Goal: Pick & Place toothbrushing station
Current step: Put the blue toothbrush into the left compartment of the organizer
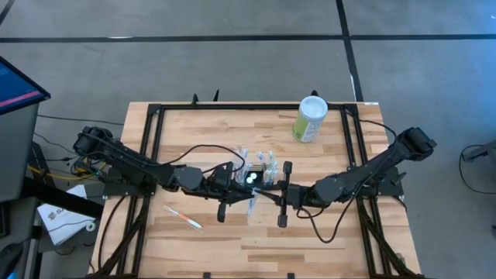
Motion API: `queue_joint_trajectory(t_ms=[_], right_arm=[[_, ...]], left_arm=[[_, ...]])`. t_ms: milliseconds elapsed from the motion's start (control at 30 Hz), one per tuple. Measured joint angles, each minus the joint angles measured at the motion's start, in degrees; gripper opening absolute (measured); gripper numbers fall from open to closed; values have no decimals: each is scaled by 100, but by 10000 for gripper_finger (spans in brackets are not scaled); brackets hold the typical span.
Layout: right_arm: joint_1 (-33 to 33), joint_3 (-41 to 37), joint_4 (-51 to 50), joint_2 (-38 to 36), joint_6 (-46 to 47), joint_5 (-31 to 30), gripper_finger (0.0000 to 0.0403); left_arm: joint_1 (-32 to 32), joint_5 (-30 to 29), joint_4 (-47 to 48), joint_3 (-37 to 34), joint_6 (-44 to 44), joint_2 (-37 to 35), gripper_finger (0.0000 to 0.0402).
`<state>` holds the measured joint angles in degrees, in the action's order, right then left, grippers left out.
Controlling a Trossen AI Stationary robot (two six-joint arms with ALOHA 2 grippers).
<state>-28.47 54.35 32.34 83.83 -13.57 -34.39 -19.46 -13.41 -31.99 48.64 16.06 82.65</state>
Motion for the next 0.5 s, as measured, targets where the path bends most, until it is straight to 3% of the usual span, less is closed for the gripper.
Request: queue_joint_trajectory(t_ms=[500], right_arm=[[-2,0,-127,-26,-36,-63,1]], left_arm=[[0,-16,22,2,-158,-2,4]])
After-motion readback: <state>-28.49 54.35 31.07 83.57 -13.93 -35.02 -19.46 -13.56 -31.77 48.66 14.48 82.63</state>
